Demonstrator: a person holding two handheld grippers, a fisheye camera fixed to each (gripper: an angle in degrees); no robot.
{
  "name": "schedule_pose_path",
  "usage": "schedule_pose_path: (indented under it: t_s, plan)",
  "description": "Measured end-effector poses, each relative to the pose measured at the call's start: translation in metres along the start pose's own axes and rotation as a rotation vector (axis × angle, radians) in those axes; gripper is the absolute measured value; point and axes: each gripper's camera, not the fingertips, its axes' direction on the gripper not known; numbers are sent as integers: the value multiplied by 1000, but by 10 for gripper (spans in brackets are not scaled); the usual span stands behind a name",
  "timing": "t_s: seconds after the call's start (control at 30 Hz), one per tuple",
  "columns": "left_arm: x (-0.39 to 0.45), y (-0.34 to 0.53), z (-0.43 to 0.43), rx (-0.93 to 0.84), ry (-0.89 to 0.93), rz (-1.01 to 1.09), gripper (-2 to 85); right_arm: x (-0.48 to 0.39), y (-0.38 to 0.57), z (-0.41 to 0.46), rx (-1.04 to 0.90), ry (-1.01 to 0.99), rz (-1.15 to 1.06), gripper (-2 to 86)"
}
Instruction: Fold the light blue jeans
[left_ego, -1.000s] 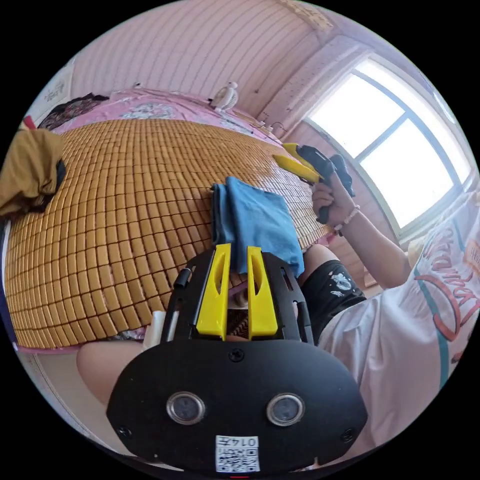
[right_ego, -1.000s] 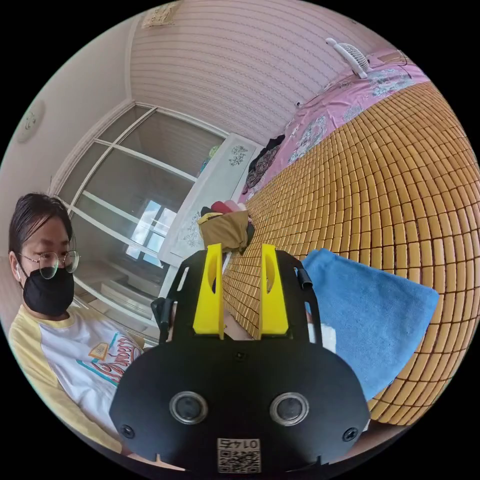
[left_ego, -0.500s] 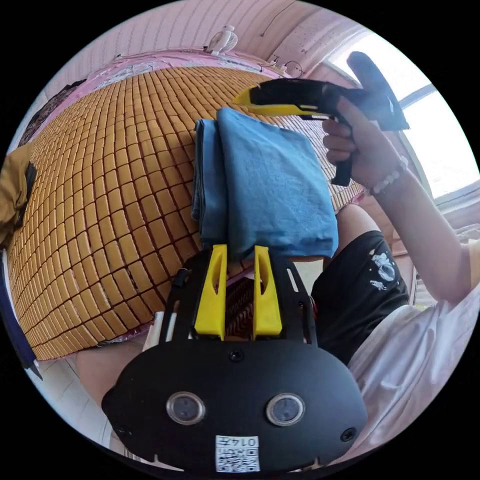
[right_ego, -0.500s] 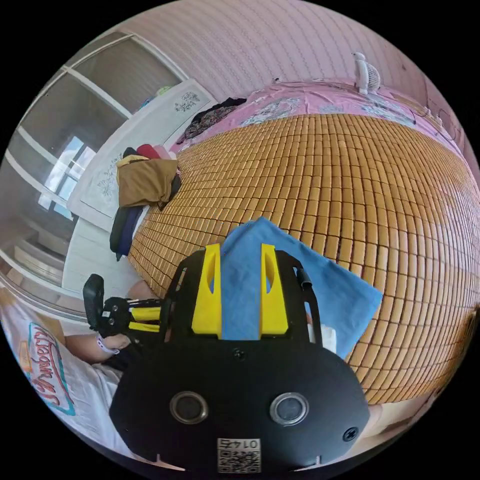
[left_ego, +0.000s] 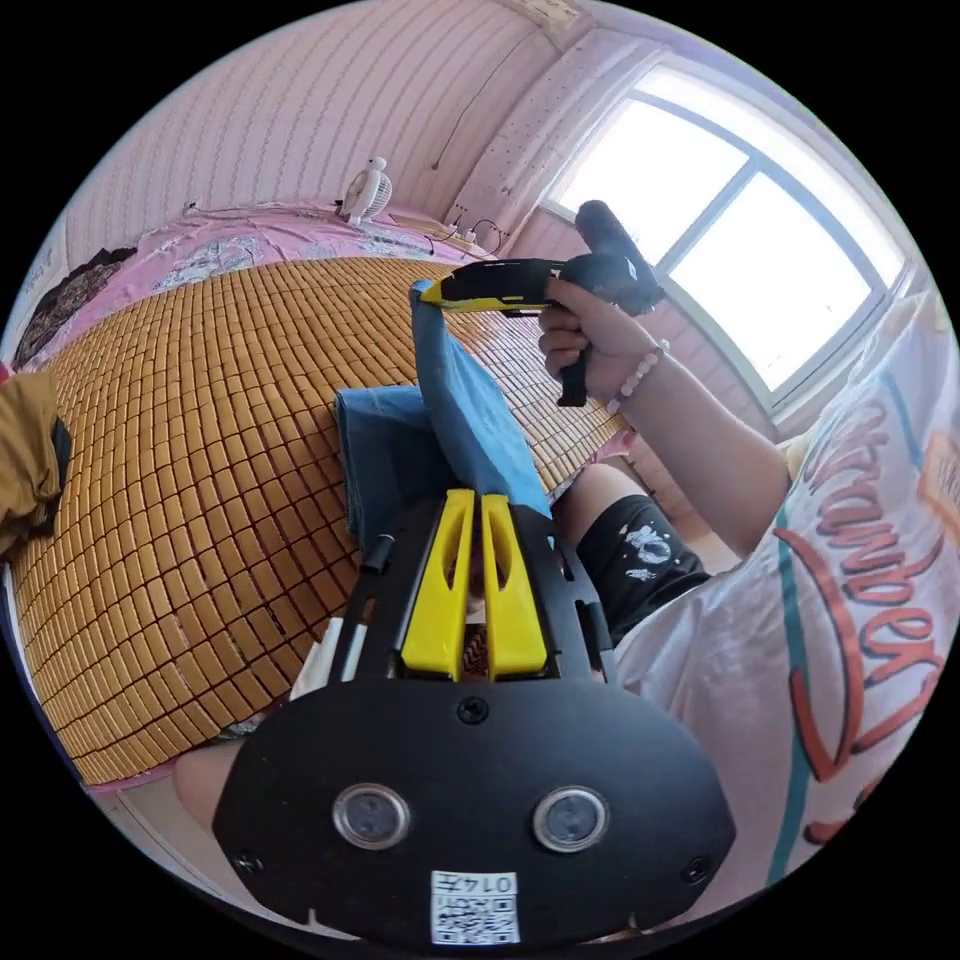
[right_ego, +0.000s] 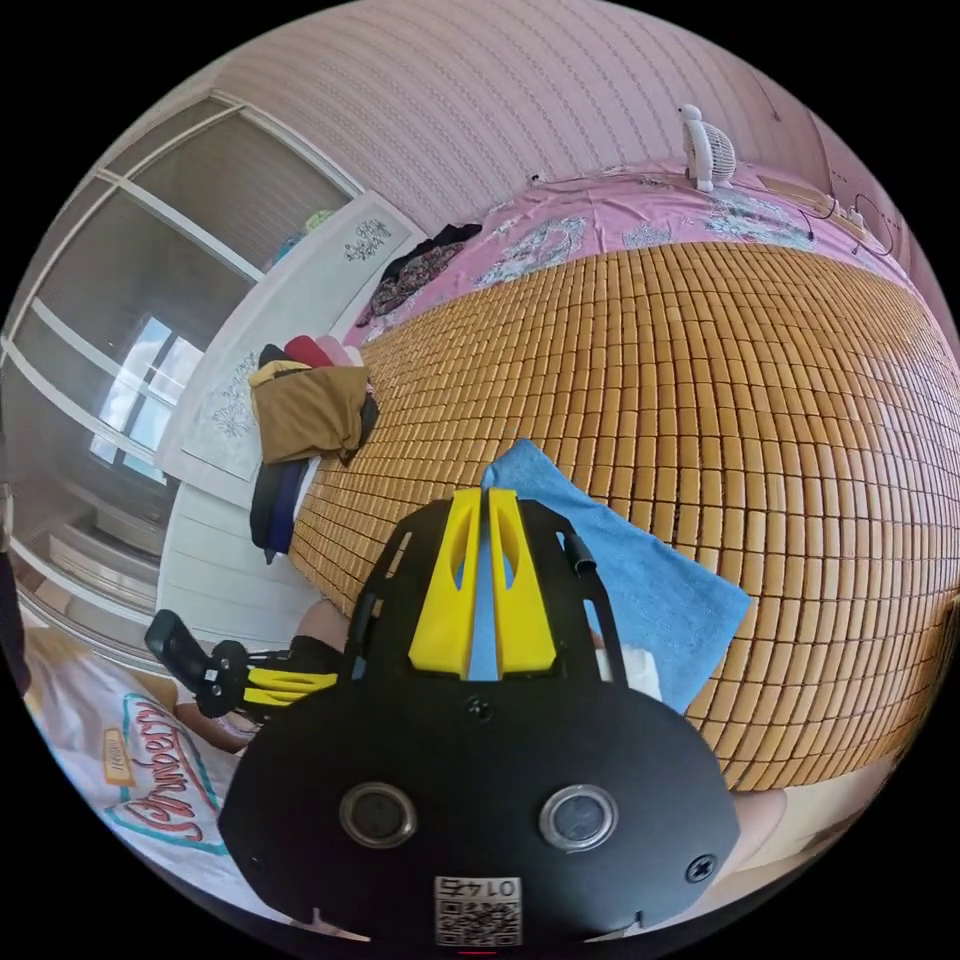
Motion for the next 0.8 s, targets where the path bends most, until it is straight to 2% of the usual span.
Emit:
schedule_pose_path:
  t_s: [0.1,0.17,0.2,0.27,0.33,0.4,0.5,0.63,0.8]
  plan:
    - [-33,0,2,-32,-90,-108,-3,-20,-7,1,46,39,-38,18]
    - [-57,5,19,-128,-102,-174,11,-14,-10,32,-1,87,-29,27]
    - [-70,10,28,-173,-125,-222,24,-1,-11,55,-91,62,18,36]
    - [-82,15,34,-228,-136,-242,40,11,-3,66,-153,-62,41,65]
    - [-89,16,30,-202,-159,-242,48,15,16,52,-96,-60,-1,75]
    - [-94,12,26,-154,-168,-244,51,28,45,28,-33,92,-8,80]
    - [-105,-4,24,-41,-140,-228,70,57,88,-2,4,202,75,93]
    - [-123,-39,43,62,-77,-189,108,86,136,-25,21,251,230,132]
    - [-140,-65,90,14,74,-228,116,99,177,-13,-17,199,333,134]
